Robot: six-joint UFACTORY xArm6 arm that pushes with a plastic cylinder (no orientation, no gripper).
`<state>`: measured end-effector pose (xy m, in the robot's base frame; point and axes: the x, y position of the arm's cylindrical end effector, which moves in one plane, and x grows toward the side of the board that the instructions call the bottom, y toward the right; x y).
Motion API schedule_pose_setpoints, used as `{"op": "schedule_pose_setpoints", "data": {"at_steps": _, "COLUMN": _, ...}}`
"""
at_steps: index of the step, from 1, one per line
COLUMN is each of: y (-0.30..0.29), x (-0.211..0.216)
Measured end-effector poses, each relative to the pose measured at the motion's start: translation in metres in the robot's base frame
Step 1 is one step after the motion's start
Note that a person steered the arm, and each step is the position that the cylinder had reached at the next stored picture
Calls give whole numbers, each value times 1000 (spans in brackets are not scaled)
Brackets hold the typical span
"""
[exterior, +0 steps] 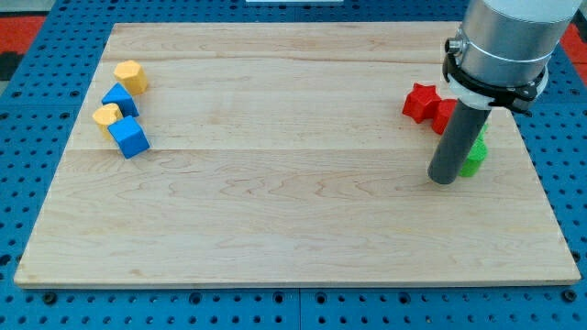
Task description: Point your arm towards yellow heart
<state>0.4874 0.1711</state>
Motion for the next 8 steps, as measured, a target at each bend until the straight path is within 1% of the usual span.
{"op": "schedule_pose_setpoints", "data": {"at_steps": 2, "y": -4, "x": 0}}
{"op": "schedule_pose_setpoints", "data": {"at_steps": 4, "y": -37, "x": 4}}
{"op": "schedule_pose_setpoints", "data": {"at_steps": 5, "y": -95, "x": 8}}
{"op": "schedule_pose_setpoints", "data": {"at_steps": 7, "y": -267, "x": 38}}
{"op": "schedule_pose_setpoints", "data": {"at_steps": 8, "y": -349, "x": 41}}
